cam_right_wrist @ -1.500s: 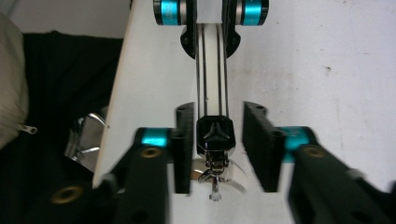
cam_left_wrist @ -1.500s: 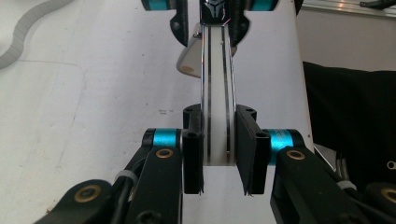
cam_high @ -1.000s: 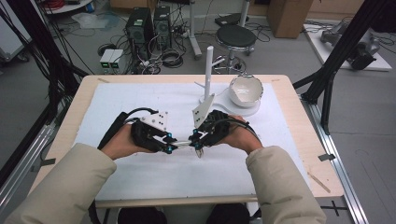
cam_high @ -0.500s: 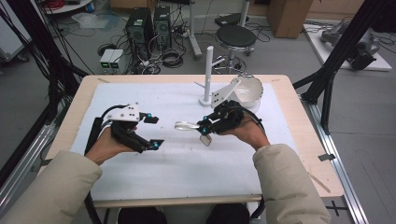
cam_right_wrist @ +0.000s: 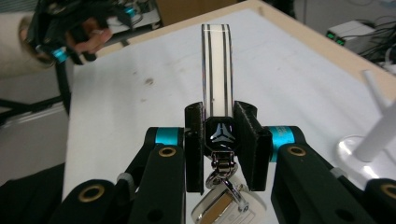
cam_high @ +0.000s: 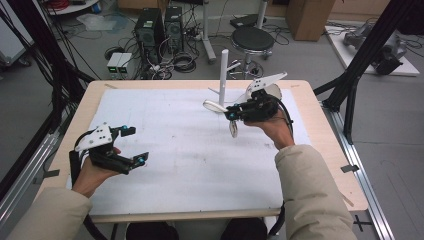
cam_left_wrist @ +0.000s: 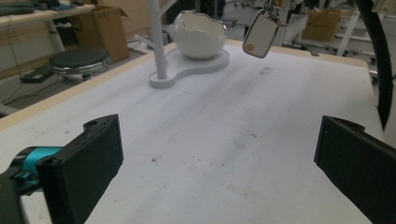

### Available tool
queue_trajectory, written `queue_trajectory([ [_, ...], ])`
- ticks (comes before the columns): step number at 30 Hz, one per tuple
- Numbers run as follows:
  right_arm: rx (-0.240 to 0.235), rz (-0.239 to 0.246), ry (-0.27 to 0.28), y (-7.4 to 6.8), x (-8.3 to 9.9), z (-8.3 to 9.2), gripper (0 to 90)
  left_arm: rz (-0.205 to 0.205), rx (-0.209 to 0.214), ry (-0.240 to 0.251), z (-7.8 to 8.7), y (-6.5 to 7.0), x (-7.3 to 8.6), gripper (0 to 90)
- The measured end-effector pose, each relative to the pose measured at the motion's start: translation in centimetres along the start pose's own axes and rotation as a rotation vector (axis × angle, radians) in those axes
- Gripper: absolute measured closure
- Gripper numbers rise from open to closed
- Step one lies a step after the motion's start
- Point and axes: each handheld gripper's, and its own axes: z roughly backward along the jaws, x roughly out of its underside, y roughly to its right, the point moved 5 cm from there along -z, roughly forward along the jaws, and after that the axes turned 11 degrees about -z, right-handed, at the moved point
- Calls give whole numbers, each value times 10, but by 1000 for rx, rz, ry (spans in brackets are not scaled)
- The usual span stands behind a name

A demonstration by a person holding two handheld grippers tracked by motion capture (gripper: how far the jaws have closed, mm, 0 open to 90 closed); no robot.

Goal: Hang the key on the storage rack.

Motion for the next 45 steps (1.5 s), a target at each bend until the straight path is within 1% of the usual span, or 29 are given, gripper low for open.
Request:
queue_trajectory([
  [3, 34, -13, 31, 10, -4, 3, 744, -24, -64, 22, 9, 2, 10, 17],
  [5, 57, -35, 38, 18, -6, 5, 744, -25, -90, 31, 13, 3, 18, 17],
  [6, 63, -55, 50, 25, -7, 6, 744, -20, -106, 39, 15, 3, 22, 17],
  [7, 63, -55, 50, 25, -7, 6, 744, -14, -118, 44, 16, 3, 26, 17],
  [9, 77, -72, 61, 31, -8, 6, 744, 10, -135, 61, 19, 3, 33, 17],
  [11, 89, -98, 75, 37, -8, 6, 744, 26, -154, 73, 21, 4, 40, 17],
  [12, 93, -107, 79, 40, -8, 6, 744, 36, -157, 78, 22, 4, 43, 17],
  [14, 109, -125, 80, 46, -7, 6, 744, 56, -171, 90, 23, 5, 48, 17],
  [15, 109, -139, 80, 49, -6, 5, 744, 65, -175, 96, 24, 5, 51, 17],
  [17, 134, -162, 84, 54, -5, 4, 744, 80, -201, 101, 26, 6, 55, 17],
  [18, 139, -171, 92, 56, -5, 4, 744, 84, -208, 104, 27, 6, 57, 17],
  [20, 150, -200, 99, 59, -5, 2, 744, 98, -219, 124, 27, 7, 60, 17],
  [21, 147, -202, 100, 60, -5, 1, 744, 96, -223, 124, 28, 7, 62, 17],
  [22, 146, -203, 97, 62, -5, 0, 744, 105, -227, 130, 27, 8, 63, 17],
  [23, 153, -205, 90, 63, -4, -2, 744, 106, -231, 133, 27, 8, 64, 17],
  [24, 151, -206, 87, 65, -4, -3, 744, 101, -233, 130, 28, 8, 65, 17],
  [27, 161, -225, 82, 68, -3, -6, 743, 102, -238, 130, 27, 9, 68, 17],
  [28, 165, -226, 85, 70, -3, -7, 743, 107, -240, 134, 27, 10, 69, 17],
  [32, 192, -253, 91, 77, -1, -10, 743, 99, -248, 151, 28, 10, 70, 17],
  [33, 193, -261, 102, 80, 0, -10, 743, 96, -245, 152, 28, 10, 70, 17],
  [35, 197, -264, 104, 82, 0, -11, 743, 93, -247, 148, 29, 10, 70, 17],
  [36, 195, -278, 100, 85, 1, -12, 743, 93, -247, 148, 28, 10, 70, 17],
  [38, 201, -276, 95, 87, 2, -13, 743, 99, -250, 151, 28, 10, 70, 17],
  [40, 198, -292, 97, 89, 3, -15, 743, 103, -256, 150, 29, 9, 71, 17],
  [42, 191, -309, 117, 95, 4, -17, 743, 108, -263, 153, 29, 9, 71, 17],
  [43, 191, -309, 117, 95, 4, -17, 743, 112, -266, 155, 29, 10, 71, 17],
  [45, 190, -321, 119, 96, 5, -19, 743, 105, -268, 153, 29, 9, 71, 17],
])
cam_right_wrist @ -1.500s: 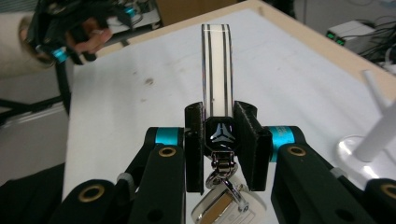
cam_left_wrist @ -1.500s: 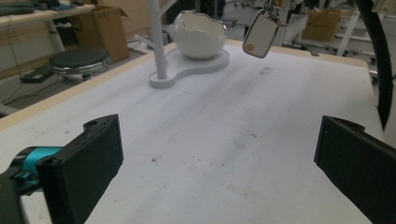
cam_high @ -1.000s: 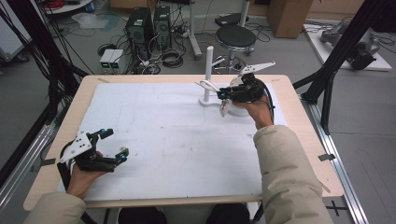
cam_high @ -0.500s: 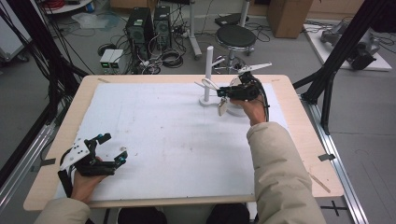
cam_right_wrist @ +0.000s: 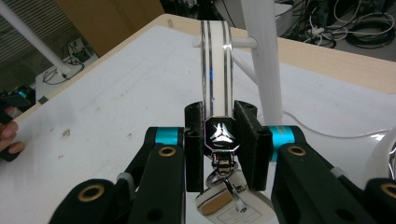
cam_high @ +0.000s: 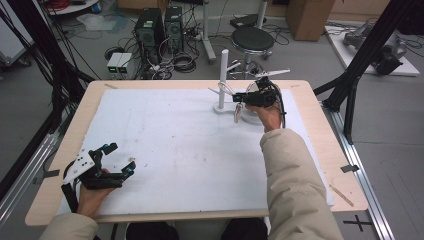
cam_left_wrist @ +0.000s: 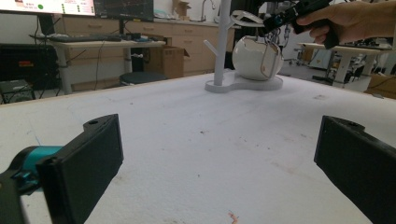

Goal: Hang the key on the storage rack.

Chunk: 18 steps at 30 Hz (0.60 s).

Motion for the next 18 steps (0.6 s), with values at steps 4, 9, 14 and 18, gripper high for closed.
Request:
queue_trajectory([
  [4, 2, -13, 7, 3, 0, -4, 742, -1, -3, -2, 0, 0, 0, 17],
  [9, 11, -30, 6, 7, 1, -8, 741, -4, -4, -3, 0, 0, 0, 17],
  [14, 22, -39, -5, 9, 3, -12, 740, -11, -7, -5, 0, 1, 0, 17],
  [18, 35, -28, -13, 9, 4, -15, 735, -6, -7, -5, -1, 1, 0, 17],
])
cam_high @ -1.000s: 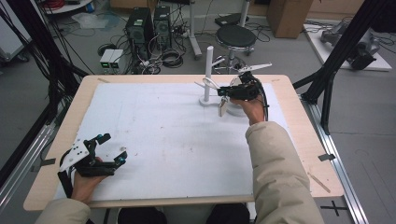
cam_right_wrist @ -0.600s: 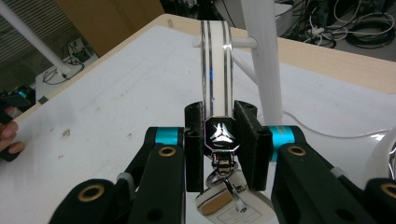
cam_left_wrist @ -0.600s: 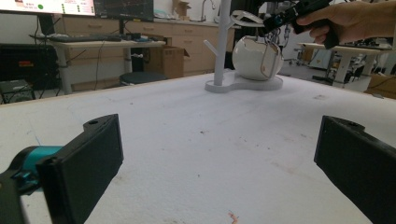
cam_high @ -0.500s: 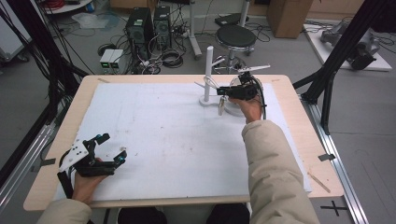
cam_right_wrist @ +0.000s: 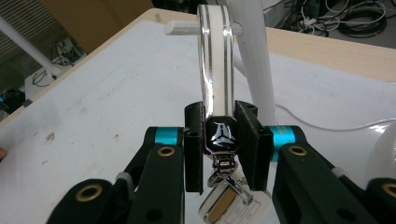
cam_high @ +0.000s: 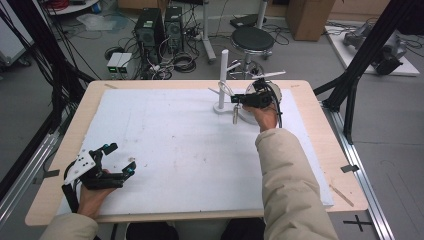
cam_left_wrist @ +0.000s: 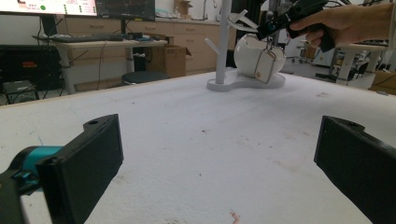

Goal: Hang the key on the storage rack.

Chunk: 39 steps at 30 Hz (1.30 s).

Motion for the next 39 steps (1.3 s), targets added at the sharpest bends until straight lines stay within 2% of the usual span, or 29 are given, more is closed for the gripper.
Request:
queue_trajectory([
  [2, 12, 9, -5, 0, 0, -1, 723, 3, -2, -1, 0, 0, 0, 17],
  [3, 26, 25, -9, -1, 0, -1, 673, 5, -2, -1, 0, 0, 0, 17],
  [5, 46, 43, -2, -3, 0, -2, 483, -2, -4, 0, 0, 0, 0, 17],
  [8, 50, 64, -18, -9, 1, -1, 278, -2, -5, -2, 0, 0, 0, 17],
  [11, 42, 90, -24, -20, 1, 4, 110, 2, -10, 1, 0, 0, 0, 17],
  [13, 62, 129, 7, -28, 1, 10, 94, -8, -18, -1, 1, 0, 0, 17],
  [14, 63, 146, 16, -33, 1, 15, 31, -9, -22, 1, 0, 1, 0, 17],
  [15, 60, 155, 29, -37, 1, 18, 5, -11, -23, 0, 0, 1, 0, 17],
  [19, 53, 225, 53, -50, 7, 39, 4, 3, -33, 1, 1, -1, 0, 17],
  [24, 32, 282, 139, -55, 26, 69, 4, 1, -42, 1, 1, 0, 0, 17],
  [28, -8, 300, 229, -51, 48, 93, 4, -5, -49, 6, 2, 0, 0, 17],
  [31, -26, 334, 283, -45, 67, 105, 4, -5, -54, 0, 1, -1, 0, 17],
  [36, -25, 333, 334, -32, 98, 115, 4, -9, -63, -1, 1, 0, 0, 17],
  [39, -25, 325, 343, -25, 113, 115, 4, -12, -65, -2, 2, 0, 0, 17],
])
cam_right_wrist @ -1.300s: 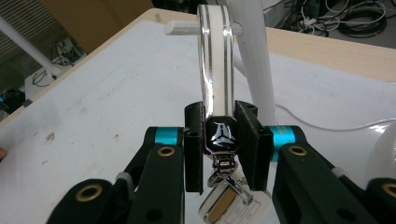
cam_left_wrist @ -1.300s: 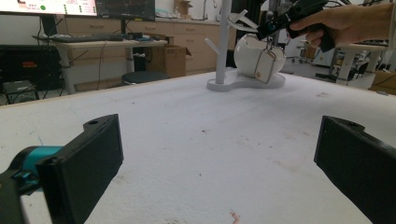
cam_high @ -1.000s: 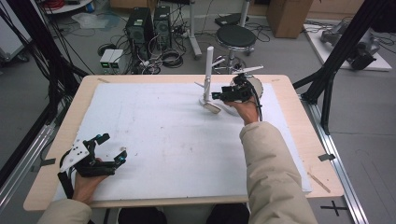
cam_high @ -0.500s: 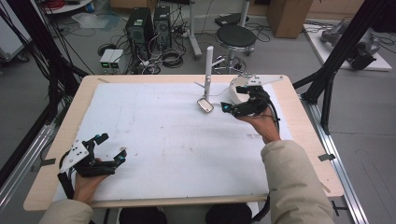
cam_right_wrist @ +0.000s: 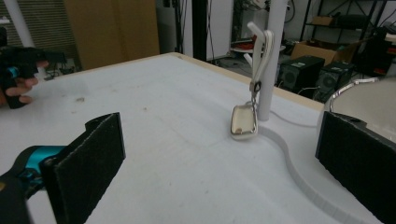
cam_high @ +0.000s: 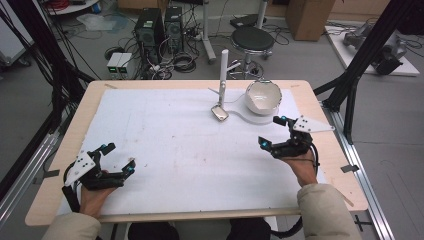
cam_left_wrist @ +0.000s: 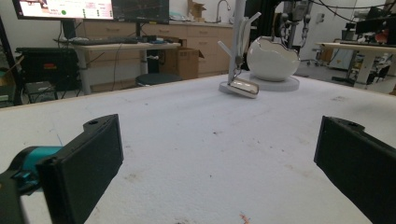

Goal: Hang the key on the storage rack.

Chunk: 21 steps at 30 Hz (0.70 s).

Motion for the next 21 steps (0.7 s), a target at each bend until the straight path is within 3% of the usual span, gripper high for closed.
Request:
queue_trajectory([
  [7, 30, -23, 53, 4, 35, 14, 4, -5, -5, 9, 1, 0, 0, 17],
  [18, 45, -51, 100, 12, 68, 24, 4, -8, -10, 10, 1, 1, 0, 17],
  [21, 47, -49, 112, 11, 70, 26, 5, -6, -12, 10, 1, 1, 0, 17],
])
